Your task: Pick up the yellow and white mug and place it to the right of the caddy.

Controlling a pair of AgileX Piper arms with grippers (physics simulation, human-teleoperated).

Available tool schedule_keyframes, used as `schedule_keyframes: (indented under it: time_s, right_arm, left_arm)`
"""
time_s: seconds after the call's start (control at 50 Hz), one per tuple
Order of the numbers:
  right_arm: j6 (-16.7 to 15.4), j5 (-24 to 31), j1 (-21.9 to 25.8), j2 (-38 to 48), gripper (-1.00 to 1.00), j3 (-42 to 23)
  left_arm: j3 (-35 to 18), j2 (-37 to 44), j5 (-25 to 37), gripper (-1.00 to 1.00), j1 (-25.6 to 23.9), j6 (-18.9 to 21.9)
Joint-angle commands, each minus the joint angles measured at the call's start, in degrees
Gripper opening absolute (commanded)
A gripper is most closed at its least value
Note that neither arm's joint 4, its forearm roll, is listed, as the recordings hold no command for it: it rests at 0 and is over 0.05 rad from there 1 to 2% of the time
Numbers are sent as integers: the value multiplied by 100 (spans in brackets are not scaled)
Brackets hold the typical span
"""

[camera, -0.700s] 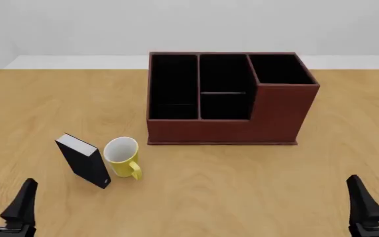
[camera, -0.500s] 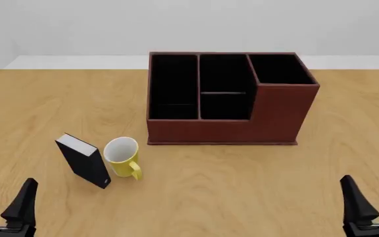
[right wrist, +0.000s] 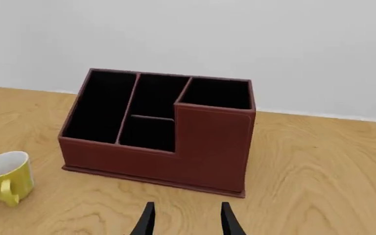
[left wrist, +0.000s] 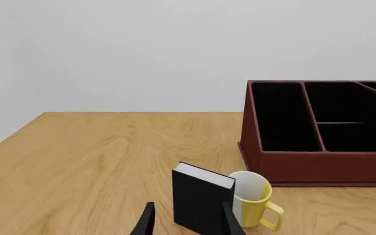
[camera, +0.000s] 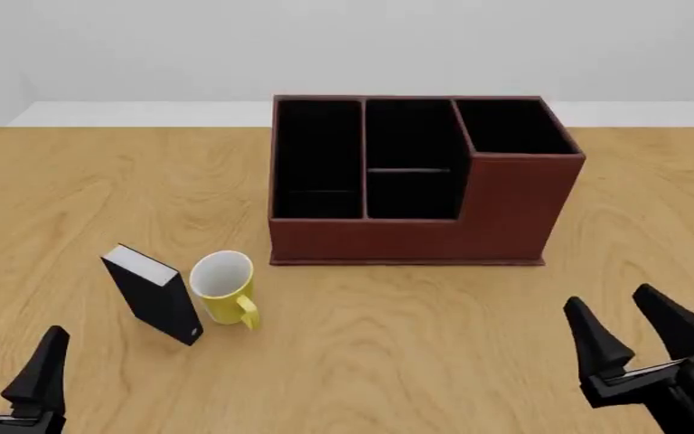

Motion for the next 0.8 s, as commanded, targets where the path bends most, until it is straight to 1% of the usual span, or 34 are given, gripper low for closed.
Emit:
schedule_keyframes:
  time_s: [0.02,0.04,0.08,0.12,0.14,0.16,0.22,0.24,0.4,0.6,0.72,0.74,0.76,0.8]
  right_arm:
    - [-87,-792,785,1289,100,-232]
    - [160,-785,908,1405,100,-318]
    - [-13,-861,973,1563,100,-379]
    - [-100,-1026,1077,1800,100,-434]
    - [-359,-1195,1172,2012,100,-444]
    - [-451,-1273,1191,2106,100,-444]
    - [-418,-1502,1235,2508,100,-548]
    - [-486,-1612,1366,2749,100,-609]
    - [-520,-2199,1671,3560,100,-748]
    - [-483,-2476,1800,4110,100,-906]
    - [-661,-2765,1886,4475,100,-933]
    - [-763,-2892,1895,4586,100,-918]
    - [-794,-3027,1915,4735,100,-915]
    - [-708,-3098,1963,4845,100,-943]
  left_arm:
    - [0,1,0,100,0,0]
    - [0,1,0,100,0,0]
    - [0,1,0,100,0,0]
    - [0,1,0,100,0,0]
    - [0,1,0,100,0,0]
    - [0,1,0,100,0,0]
    - [0,1,0,100,0,0]
    - [0,1,0,100,0,0]
    - [0,1,0,100,0,0]
    - [0,1,0,100,0,0]
    - [0,1,0,100,0,0]
    - [0,1,0,100,0,0]
    - [0,1,0,100,0,0]
    - [0,1,0,100,0,0]
